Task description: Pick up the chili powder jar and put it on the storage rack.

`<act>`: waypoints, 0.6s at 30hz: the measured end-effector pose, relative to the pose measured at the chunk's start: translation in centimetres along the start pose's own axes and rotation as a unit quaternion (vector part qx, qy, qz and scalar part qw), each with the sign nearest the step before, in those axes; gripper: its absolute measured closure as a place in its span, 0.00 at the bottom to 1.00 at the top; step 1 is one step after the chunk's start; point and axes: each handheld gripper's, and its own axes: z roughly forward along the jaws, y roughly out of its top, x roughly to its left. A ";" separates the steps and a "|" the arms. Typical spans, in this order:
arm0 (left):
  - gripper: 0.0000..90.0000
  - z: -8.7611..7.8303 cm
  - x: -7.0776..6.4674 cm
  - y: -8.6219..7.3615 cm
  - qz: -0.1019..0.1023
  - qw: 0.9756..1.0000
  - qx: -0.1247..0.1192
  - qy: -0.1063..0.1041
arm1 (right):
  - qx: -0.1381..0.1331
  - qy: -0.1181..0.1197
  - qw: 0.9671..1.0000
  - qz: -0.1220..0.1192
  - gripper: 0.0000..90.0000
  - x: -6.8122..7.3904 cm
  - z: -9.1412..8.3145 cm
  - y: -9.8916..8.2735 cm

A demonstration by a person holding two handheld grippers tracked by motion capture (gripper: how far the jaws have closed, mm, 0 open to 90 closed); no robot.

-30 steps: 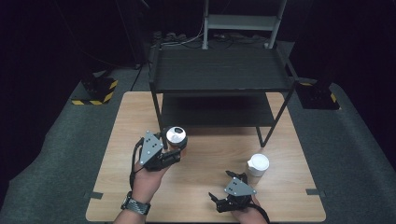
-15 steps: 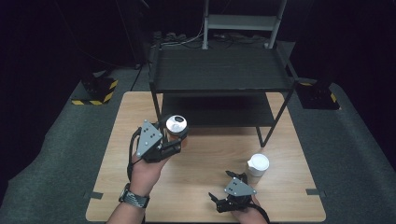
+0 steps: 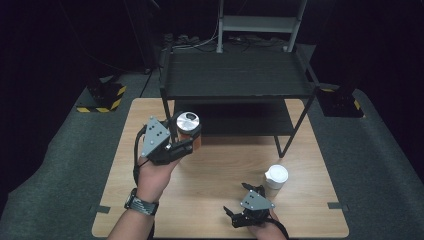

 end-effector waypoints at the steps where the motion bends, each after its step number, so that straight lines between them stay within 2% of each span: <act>1: 0.39 0.0 0.0 0.2 0.002 1.000 -0.001 0.000 | 0.000 0.000 1.000 0.000 0.00 0.0 0.0 0.0; 18: 0.39 1.1 0.8 3.7 -0.007 1.000 -0.028 0.007 | 0.000 0.002 1.000 0.003 0.00 -0.1 0.0 0.0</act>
